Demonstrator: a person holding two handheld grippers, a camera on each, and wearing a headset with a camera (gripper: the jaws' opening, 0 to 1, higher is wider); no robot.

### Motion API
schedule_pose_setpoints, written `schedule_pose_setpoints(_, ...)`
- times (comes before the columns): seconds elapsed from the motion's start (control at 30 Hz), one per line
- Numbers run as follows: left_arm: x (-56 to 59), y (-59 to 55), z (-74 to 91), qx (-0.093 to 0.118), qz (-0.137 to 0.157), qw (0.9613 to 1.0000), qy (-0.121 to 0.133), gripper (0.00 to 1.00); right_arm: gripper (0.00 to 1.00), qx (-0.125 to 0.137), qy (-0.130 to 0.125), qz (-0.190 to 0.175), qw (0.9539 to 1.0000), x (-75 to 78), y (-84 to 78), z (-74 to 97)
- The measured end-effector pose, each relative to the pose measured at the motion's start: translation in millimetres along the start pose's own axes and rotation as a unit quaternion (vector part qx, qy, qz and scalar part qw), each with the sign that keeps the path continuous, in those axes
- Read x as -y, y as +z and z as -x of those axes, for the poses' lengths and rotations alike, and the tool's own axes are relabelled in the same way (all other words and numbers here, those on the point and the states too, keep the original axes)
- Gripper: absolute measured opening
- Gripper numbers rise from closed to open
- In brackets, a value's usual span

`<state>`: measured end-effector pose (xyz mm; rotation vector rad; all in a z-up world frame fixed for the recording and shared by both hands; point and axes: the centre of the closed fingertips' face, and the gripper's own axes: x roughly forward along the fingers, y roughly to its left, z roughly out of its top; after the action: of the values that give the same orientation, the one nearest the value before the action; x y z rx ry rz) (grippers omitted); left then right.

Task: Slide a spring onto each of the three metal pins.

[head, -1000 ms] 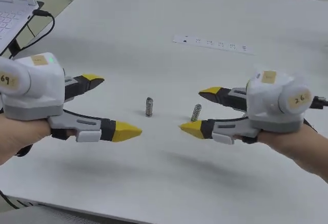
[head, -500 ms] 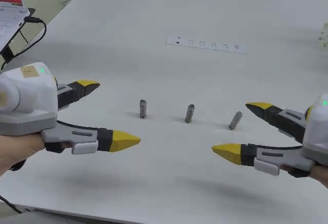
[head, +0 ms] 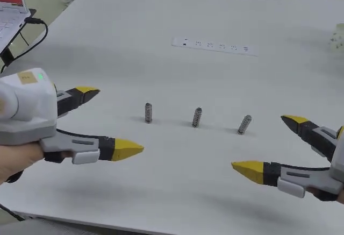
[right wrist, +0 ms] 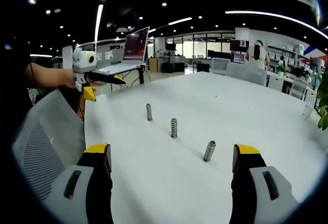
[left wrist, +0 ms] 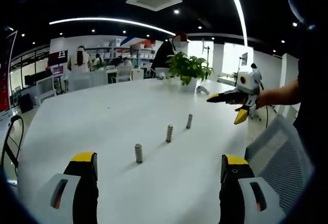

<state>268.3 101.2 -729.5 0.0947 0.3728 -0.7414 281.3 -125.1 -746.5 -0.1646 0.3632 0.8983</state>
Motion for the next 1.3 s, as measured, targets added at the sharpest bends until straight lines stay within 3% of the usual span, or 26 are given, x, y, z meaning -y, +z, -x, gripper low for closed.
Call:
schedule_pose_setpoints(0.33, -1.6, 8.7, 3.4, 0.011, -0.001, 0.9999, 0.007, 0.98, 0.99, 0.002, -0.016, 0.007, 0.9999, 5.6, 7.8, 3.3)
schedule_pose_setpoints(0.7, -5.3, 7.6, 3.4, 0.006, 0.001, 0.9999, 0.014, 0.98, 0.99, -0.003, -0.035, 0.006, 0.9994, 14.6, 8.5, 16.1)
schedule_pose_setpoints(0.97, -4.2, 6.4, 6.5, 0.006, 0.005, 0.9998, 0.016, 0.98, 0.99, -0.015, -0.037, 0.004, 0.9992, 15.5, 4.3, 16.2)
schedule_pose_setpoints(1.17, -9.7, 7.4, 12.6, 0.011, 0.008, 0.9996, 0.025, 0.98, 0.99, -0.02, -0.039, 0.009, 0.999, 17.1, 6.4, 14.1)
schedule_pose_setpoints(1.3, -11.7, 9.0, 14.3, 0.011, 0.005, 0.9996, 0.025, 0.98, 0.99, -0.01, -0.041, 0.005, 0.9991, 18.0, 11.5, 13.7)
